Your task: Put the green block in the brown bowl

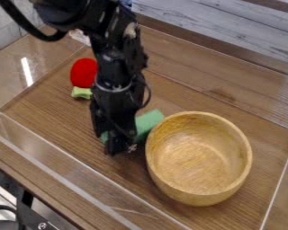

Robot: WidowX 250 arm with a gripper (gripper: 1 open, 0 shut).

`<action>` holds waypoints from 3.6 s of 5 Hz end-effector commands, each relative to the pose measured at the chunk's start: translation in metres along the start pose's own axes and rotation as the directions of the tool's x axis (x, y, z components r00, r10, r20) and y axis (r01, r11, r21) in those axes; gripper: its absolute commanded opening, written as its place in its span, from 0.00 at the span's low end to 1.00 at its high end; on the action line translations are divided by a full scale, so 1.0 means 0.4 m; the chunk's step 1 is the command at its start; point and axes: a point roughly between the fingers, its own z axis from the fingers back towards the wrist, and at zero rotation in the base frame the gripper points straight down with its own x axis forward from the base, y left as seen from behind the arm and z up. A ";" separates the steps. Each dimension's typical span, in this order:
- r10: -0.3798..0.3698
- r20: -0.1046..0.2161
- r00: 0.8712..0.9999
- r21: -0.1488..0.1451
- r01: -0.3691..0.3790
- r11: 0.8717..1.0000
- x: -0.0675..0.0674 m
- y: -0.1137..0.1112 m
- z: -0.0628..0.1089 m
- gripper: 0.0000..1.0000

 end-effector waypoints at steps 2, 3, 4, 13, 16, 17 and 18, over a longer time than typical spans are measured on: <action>0.135 0.050 0.990 0.051 -0.137 0.989 0.071 -0.012 0.118 0.00; 0.129 0.062 0.990 0.036 -0.131 0.991 0.151 -0.092 0.127 0.00; 0.147 0.068 0.987 0.009 -0.148 0.989 0.198 -0.162 0.124 0.00; 0.259 0.139 0.956 -0.037 -0.256 0.966 0.198 -0.140 0.131 0.00; 0.286 0.162 0.944 -0.051 -0.282 0.958 0.205 -0.158 0.202 0.00; 0.299 0.164 0.940 -0.062 -0.293 0.954 0.206 -0.177 0.219 0.00; 0.313 0.164 0.935 -0.068 -0.306 0.950 0.206 -0.191 0.234 0.00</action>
